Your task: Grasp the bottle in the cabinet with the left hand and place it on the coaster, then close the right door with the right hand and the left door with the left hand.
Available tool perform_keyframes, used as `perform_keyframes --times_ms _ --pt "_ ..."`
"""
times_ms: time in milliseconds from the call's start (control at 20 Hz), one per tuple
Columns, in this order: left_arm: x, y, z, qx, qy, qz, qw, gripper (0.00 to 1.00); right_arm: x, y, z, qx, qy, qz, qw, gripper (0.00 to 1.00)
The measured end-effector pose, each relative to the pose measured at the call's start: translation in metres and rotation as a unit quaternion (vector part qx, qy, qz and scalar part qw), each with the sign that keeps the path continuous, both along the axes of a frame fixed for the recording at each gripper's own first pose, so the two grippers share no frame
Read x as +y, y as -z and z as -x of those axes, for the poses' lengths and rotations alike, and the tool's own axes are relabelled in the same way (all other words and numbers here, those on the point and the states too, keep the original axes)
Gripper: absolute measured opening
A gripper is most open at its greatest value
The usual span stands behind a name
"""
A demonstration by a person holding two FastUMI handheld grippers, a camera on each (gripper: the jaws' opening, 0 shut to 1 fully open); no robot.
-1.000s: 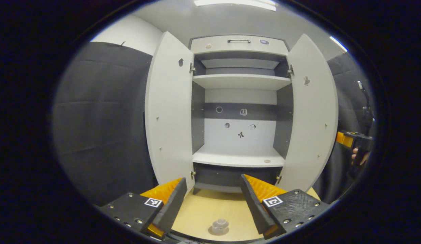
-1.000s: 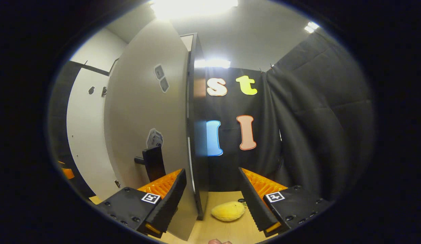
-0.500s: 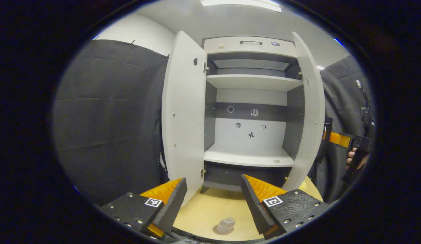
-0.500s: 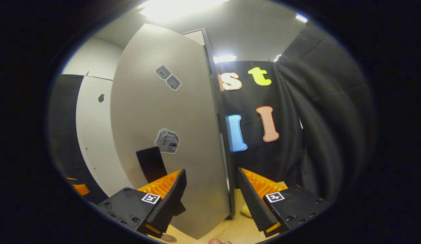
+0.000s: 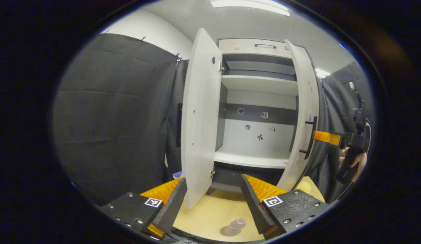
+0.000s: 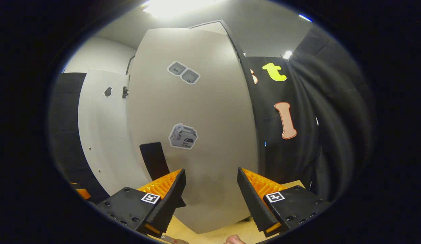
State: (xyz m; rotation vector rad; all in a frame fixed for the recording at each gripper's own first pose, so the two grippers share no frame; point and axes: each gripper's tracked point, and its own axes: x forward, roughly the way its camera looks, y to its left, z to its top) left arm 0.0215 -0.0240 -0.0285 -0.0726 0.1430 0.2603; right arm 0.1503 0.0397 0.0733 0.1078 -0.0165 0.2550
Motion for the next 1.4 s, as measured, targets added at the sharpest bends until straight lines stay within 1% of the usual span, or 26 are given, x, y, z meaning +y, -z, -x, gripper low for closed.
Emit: perform_keyframes --times_ms 100,150,250,300,400,450,550,600,650,750,800,850,900,950,1000,1100,1200,1300,1400 --pt "0.022 -0.002 0.001 -0.012 -0.006 0.013 1.0 0.96 0.005 0.008 -0.001 0.008 0.005 0.007 1.0 0.97" --pt "0.032 -0.005 0.001 -0.022 -0.004 0.024 0.999 0.92 0.004 0.014 -0.001 0.01 0.012 0.015 1.0 0.97" --pt "0.057 -0.007 -0.002 -0.035 -0.008 0.039 0.999 0.92 -0.002 0.027 -0.002 0.019 0.029 0.032 0.999 0.96" --pt "0.073 -0.007 0.0 -0.039 -0.015 0.04 0.998 0.97 -0.005 0.033 -0.001 0.023 0.037 0.037 0.998 0.97" --pt "0.105 -0.009 0.004 -0.042 -0.03 0.033 0.998 0.96 -0.009 0.046 0.004 0.033 0.052 0.038 0.997 0.97" --pt "0.12 -0.009 0.002 -0.042 -0.032 0.031 0.998 0.96 -0.012 0.054 0.007 0.038 0.061 0.04 0.997 0.97" --pt "0.146 -0.011 -0.006 -0.042 -0.022 0.036 0.998 0.97 -0.018 0.07 0.011 0.051 0.086 0.053 0.994 0.97" --pt "0.163 -0.014 -0.012 -0.044 -0.023 0.038 0.998 0.92 -0.021 0.078 0.012 0.058 0.097 0.058 0.992 0.96" --pt "0.178 -0.016 -0.019 -0.047 -0.016 0.043 0.998 0.92 -0.021 0.084 0.014 0.065 0.106 0.06 0.99 0.96" --pt "0.199 -0.026 -0.034 -0.057 0.0 0.055 0.997 0.92 -0.022 0.093 0.018 0.077 0.124 0.054 0.988 0.97" --pt "0.213 -0.033 -0.044 -0.063 0.004 0.051 0.997 0.94 -0.022 0.096 0.021 0.081 0.132 0.049 0.987 0.97" --pt "0.228 -0.039 -0.053 -0.067 0.009 0.044 0.997 0.92 -0.022 0.099 0.024 0.085 0.139 0.043 0.986 0.97" --pt "0.239 -0.044 -0.062 -0.07 0.014 0.035 0.997 0.96 -0.021 0.1 0.026 0.09 0.144 0.037 0.985 0.97" --pt "0.248 -0.051 -0.072 -0.074 0.023 0.025 0.997 0.96 -0.019 0.103 0.028 0.094 0.146 0.032 0.984 0.97" --pt "0.251 -0.055 -0.08 -0.077 0.035 0.016 0.996 0.92 -0.016 0.102 0.03 0.096 0.149 0.028 0.984 0.97" --pt "0.256 -0.067 -0.102 -0.086 0.065 -0.001 0.994 0.92 -0.014 0.102 0.036 0.096 0.159 0.023 0.982 0.97" --pt "0.254 -0.075 -0.119 -0.093 0.103 -0.012 0.99 0.92 -0.008 0.1 0.043 0.092 0.161 0.017 0.983 0.97" --pt "0.248 -0.079 -0.137 -0.101 0.14 -0.008 0.985 0.91 -0.006 0.1 0.05 0.086 0.169 0.019 0.982 0.97" --pt "0.235 -0.077 -0.157 -0.093 0.18 -0.001 0.979 0.91 -0.008 0.104 0.057 0.087 0.185 0.028 0.978 0.97"
